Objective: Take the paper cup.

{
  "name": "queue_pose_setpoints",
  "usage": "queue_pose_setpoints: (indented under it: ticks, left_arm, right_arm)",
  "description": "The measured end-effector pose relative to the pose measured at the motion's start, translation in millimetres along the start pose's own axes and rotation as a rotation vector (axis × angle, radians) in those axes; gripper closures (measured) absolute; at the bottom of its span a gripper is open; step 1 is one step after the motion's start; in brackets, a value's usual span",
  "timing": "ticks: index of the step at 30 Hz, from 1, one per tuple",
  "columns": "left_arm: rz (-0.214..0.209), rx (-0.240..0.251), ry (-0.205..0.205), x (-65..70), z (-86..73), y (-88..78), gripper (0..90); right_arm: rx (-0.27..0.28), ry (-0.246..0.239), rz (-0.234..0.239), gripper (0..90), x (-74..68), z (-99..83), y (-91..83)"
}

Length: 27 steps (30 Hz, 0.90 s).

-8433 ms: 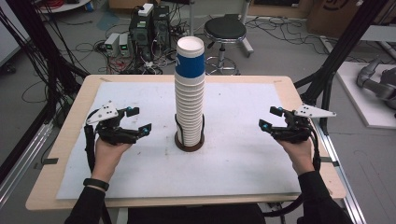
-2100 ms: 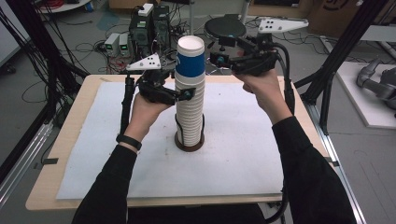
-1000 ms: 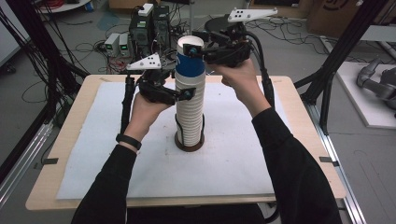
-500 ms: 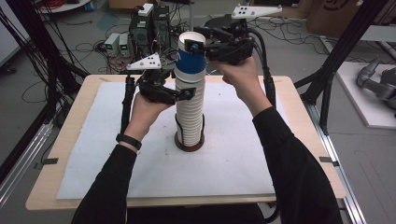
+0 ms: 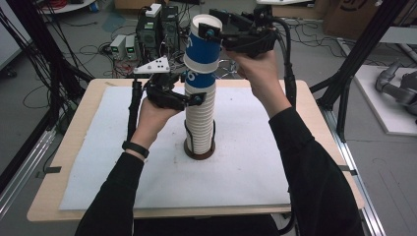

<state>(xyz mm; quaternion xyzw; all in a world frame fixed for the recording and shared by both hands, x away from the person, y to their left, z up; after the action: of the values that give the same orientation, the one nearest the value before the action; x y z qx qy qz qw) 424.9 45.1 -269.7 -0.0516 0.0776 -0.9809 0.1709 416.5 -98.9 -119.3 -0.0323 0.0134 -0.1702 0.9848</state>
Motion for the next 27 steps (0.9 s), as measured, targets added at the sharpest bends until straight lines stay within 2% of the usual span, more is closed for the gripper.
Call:
queue_pose_setpoints:
  ticks: [8, 14, 22, 27]
  left_arm:
    - [-0.001, 0.001, -0.001, 0.1, 0.1, -0.1, 12.4]
    - [0.001, 0.001, -0.001, 0.5, 0.1, -0.1, 12.3]
    - [0.013, -0.006, 0.016, 0.9, 0.7, -0.6, 12.1]
    - [0.047, -0.013, 0.029, 1.3, 2.2, -0.5, 7.7]
  right_arm:
    - [0.050, -0.015, 0.004, 32.1, -6.2, 16.1, -11.9]
    - [0.058, -0.046, -0.002, 32.1, -11.3, 23.8, -23.4]
    - [0.044, -0.067, -0.018, 32.1, -11.8, 20.8, -44.6]
    - [0.049, -0.068, -0.021, 32.1, -12.7, 16.1, -56.6]
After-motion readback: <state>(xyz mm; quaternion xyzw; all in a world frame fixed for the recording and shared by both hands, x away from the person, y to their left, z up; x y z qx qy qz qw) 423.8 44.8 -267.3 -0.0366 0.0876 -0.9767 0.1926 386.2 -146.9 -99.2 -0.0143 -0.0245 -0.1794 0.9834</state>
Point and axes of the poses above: each handheld gripper's, and its own axes: y roughly forward along the jaws, z roughly out of its top, x roughly to its right, the point moved 6 cm from there along y, roughly forward along the jaws, and after that the axes turned 2 degrees about -x, right-handed, at the moved point
